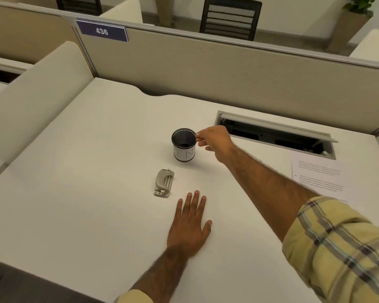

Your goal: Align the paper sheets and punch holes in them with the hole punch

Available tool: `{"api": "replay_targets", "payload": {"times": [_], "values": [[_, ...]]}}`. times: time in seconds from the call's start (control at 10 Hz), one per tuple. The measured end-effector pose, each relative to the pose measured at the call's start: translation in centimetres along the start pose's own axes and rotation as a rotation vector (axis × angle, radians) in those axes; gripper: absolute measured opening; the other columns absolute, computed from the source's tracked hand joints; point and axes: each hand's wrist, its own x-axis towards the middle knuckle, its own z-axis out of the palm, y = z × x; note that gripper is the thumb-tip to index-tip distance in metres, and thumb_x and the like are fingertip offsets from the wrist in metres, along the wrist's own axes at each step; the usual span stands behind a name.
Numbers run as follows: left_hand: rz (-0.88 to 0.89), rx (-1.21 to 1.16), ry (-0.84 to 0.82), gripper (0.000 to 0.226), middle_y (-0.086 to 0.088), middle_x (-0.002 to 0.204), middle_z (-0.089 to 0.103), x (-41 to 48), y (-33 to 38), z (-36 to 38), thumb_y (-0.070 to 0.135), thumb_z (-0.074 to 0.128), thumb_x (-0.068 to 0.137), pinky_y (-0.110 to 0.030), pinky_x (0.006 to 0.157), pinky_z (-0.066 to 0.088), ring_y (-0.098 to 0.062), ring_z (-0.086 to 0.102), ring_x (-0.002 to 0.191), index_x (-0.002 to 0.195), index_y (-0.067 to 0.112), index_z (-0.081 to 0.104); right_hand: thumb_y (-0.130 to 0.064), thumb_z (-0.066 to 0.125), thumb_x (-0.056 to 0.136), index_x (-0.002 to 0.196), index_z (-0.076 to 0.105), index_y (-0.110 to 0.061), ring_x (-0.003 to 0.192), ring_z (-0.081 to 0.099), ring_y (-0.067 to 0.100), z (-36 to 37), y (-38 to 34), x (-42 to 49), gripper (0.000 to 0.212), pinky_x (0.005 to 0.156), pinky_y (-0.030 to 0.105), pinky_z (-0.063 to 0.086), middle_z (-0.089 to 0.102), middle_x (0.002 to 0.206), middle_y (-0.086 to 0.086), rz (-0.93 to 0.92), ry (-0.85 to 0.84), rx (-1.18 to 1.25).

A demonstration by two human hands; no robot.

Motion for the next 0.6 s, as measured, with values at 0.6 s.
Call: {"api": "replay_targets", "payload": {"times": [0.6], "values": [[0.012, -0.082, 0.022, 0.074, -0.001, 0.175, -0.007, -0.1, -0.3, 0.6, 0.055, 0.027, 0.103, -0.048, 0.127, 0.000, -0.022, -0.006, 0.162, 0.166, 0.024, 0.001, -0.012, 0.073, 0.084, 0.067, 0.064, -0.010, 0.059, 0.061, 0.016, 2.5, -0.1, 2.6, 0.019, 0.050, 0.029, 0.049, 0.065, 0.065, 0.001, -0.202, 0.138, -0.365]]}}
